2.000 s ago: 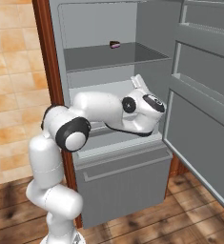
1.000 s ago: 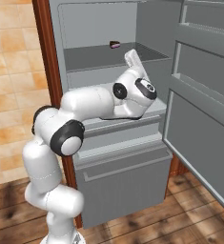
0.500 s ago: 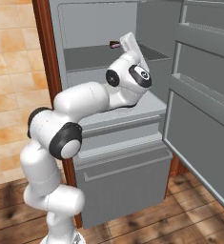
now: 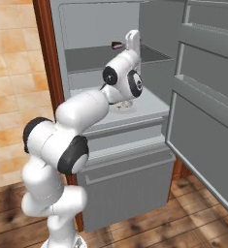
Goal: Retrieve the fish from the fridge and place it on the saucepan with marinade on the stove.
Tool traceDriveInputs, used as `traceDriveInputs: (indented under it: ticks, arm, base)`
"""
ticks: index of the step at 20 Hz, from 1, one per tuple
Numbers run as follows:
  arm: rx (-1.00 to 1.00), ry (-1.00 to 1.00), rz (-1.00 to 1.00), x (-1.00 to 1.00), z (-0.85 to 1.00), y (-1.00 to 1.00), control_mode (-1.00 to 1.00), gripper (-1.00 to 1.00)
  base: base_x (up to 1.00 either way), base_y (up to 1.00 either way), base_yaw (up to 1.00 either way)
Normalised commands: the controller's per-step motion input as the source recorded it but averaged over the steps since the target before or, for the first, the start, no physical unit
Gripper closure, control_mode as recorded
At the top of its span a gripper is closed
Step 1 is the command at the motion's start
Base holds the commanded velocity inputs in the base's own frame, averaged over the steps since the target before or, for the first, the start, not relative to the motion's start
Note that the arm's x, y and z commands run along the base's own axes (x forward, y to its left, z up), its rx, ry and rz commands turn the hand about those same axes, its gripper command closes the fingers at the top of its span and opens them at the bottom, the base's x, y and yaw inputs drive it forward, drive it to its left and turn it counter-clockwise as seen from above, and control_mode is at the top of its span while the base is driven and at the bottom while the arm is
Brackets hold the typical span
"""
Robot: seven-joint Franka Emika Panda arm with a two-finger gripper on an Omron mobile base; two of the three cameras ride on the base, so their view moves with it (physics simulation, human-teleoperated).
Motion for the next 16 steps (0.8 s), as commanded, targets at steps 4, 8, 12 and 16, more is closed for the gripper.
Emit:
traceDriveInputs:
  ticks: [4, 8, 12, 16]
  arm:
    - [0.62, -0.07, 0.00, -0.05, 0.56, 0.16, -1.00, -1.00]
    - [0.63, -0.01, 0.00, -0.05, 0.47, 0.07, -1.00, -1.00]
    - [0.65, 0.02, 0.00, 0.00, -0.08, 0.00, -1.00, -1.00]
    - [0.63, 0.10, 0.00, 0.00, -0.10, 0.12, -1.00, -1.00]
  base:
    - [0.00, 0.00, 0.00]
    - [0.00, 0.00, 0.00]
    - [0.00, 0.00, 0.00]
    - [0.00, 0.00, 0.00]
